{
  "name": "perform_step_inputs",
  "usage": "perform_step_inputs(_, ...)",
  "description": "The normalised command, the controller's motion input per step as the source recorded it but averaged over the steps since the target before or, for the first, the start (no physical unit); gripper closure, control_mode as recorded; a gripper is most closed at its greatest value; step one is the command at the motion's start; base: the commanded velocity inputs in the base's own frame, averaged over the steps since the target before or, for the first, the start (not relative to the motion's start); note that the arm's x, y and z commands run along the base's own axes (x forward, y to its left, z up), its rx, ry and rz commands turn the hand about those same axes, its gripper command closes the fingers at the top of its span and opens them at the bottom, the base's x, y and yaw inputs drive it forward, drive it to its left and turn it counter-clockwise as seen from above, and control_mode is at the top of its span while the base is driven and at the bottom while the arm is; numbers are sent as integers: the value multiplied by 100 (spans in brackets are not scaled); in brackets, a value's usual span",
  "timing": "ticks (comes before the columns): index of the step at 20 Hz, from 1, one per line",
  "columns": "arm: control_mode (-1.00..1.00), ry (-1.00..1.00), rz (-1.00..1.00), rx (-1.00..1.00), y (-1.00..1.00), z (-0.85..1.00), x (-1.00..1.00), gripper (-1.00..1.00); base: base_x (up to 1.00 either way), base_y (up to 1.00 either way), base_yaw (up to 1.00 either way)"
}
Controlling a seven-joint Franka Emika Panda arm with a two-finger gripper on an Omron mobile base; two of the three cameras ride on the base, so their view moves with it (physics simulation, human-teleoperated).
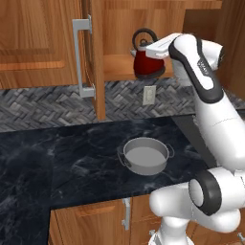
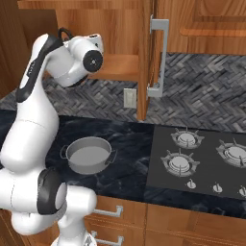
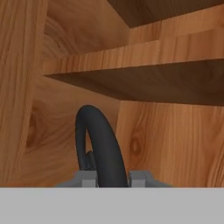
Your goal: Pick the kettle from the cabinet and place it on a stove burner. Then pick the pot from the counter and place it on another stove burner. Finally, turn both burners on.
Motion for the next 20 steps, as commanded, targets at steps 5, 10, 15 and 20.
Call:
perform_step_inputs(5,-100,0,-4,0,7,0,-51,100,0,0,0)
perform_step_inputs(10,-100,0,-1,0,0,2,-43,100,0,0,0)
perform_step_inputs(15,-100,-2,-1,0,0,1,-47,100,0,0,0)
perform_step_inputs(20,-100,-1,0,0,0,0,-50,100,0,0,0)
